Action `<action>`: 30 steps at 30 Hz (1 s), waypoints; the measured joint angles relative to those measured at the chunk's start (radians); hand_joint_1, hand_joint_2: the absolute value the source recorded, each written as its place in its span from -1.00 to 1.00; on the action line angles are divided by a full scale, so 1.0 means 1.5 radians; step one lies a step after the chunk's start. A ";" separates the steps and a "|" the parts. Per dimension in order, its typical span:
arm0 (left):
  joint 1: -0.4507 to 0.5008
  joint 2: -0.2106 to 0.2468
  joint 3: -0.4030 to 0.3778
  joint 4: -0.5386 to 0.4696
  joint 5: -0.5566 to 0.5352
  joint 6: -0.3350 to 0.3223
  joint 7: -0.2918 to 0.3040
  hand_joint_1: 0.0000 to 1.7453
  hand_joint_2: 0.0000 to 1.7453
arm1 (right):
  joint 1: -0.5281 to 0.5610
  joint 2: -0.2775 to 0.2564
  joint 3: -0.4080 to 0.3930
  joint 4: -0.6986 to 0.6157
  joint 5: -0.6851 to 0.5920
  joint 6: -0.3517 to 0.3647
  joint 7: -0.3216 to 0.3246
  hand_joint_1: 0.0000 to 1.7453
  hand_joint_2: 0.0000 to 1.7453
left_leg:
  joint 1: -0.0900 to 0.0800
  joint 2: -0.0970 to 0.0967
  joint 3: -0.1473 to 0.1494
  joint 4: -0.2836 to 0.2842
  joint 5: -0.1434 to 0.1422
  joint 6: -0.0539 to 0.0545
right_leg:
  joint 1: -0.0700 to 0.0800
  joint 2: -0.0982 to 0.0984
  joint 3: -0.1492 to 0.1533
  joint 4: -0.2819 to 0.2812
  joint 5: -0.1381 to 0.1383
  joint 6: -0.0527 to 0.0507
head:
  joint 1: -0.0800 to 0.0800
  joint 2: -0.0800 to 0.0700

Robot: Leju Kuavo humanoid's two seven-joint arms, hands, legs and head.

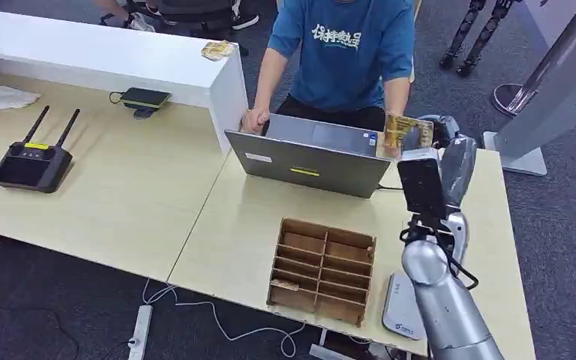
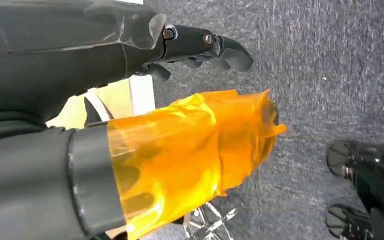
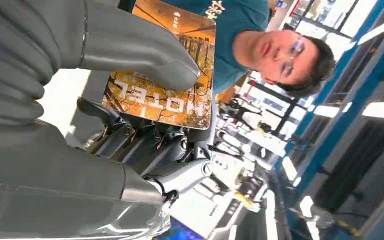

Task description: Pass the card to the sensor for recognition and then transmit it.

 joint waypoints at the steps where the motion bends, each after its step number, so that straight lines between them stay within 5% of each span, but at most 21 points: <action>1: 0.000 -0.006 0.000 -0.008 0.005 -0.003 0.004 -1.00 -1.00 | 0.010 -0.004 -0.005 -0.007 -0.009 0.002 -0.002 1.00 1.00 | 0.000 0.000 0.000 0.000 0.000 0.000 | 0.000 0.000 0.000 0.000 0.000 0.000 | 0.000 0.000; 7: 0.002 -0.031 0.001 -0.043 0.037 -0.010 0.019 -1.00 -1.00 | 0.081 -0.020 -0.028 -0.038 -0.030 0.012 -0.007 1.00 1.00 | 0.000 0.000 0.000 0.000 0.000 0.001 | 0.000 0.000 0.000 0.000 0.000 0.000 | 0.000 0.000; 30: 0.003 -0.034 0.004 -0.049 0.103 0.019 0.033 -1.00 -1.00 | 0.315 -0.043 -0.084 -0.102 -0.025 0.031 0.005 1.00 1.00 | 0.000 0.000 0.000 0.000 -0.001 0.001 | 0.000 -0.001 0.000 0.000 -0.001 0.000 | 0.000 0.000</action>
